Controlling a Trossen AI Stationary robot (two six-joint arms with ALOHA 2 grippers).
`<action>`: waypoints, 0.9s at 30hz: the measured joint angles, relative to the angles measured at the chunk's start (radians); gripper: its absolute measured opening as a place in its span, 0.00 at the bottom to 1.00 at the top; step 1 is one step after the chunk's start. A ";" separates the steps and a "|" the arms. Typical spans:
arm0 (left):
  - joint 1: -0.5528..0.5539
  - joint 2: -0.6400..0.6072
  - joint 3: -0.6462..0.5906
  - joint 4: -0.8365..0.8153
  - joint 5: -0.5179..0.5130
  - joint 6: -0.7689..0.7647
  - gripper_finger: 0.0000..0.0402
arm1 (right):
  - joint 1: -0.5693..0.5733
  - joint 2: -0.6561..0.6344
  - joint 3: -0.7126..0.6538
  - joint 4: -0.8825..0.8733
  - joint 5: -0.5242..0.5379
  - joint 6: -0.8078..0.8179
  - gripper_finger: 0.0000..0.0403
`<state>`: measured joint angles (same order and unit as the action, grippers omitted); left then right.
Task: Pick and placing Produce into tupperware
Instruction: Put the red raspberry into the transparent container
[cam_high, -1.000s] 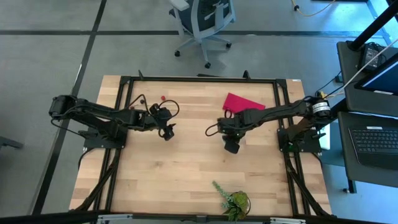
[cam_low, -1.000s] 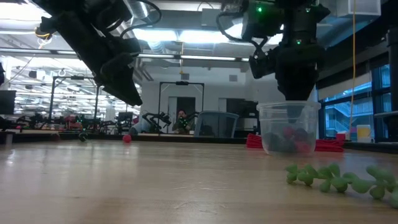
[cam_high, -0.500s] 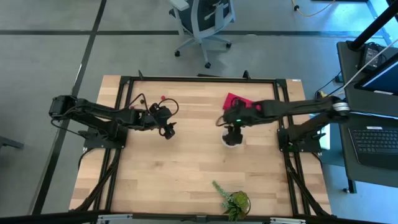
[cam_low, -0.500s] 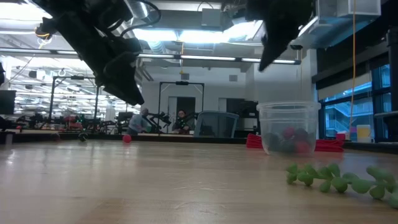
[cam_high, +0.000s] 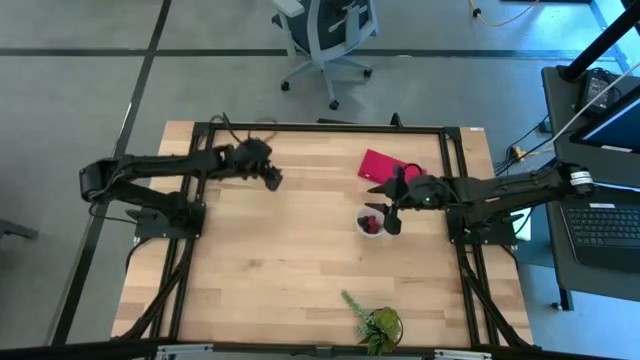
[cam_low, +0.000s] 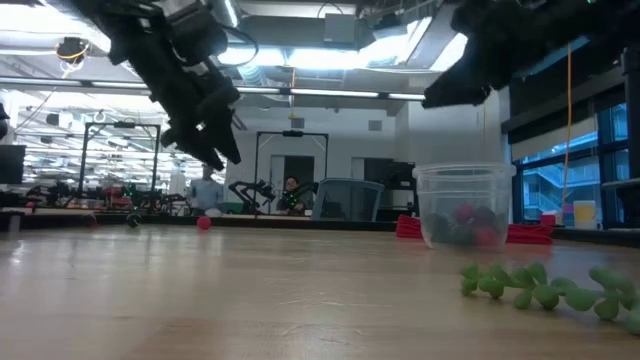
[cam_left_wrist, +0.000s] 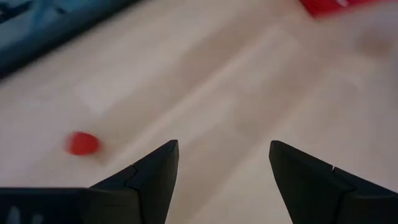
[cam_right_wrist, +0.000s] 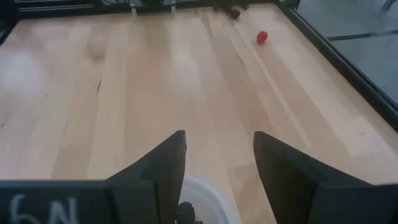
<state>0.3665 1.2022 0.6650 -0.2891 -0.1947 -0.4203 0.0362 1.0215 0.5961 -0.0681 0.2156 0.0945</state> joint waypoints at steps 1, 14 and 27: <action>0.032 0.000 0.017 -0.015 0.000 0.006 0.61 | 0.000 -0.005 -0.021 0.025 0.000 -0.002 0.47; 0.281 0.197 0.310 -0.352 0.028 0.066 0.61 | 0.000 -0.004 -0.092 0.188 -0.007 -0.076 0.47; 0.398 0.514 0.442 -0.455 0.129 0.042 0.61 | 0.000 -0.003 -0.092 0.189 -0.008 -0.048 0.47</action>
<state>0.7648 1.7166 1.1066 -0.7441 -0.0656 -0.3782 0.0357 1.0183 0.5037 0.1209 0.2077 0.0468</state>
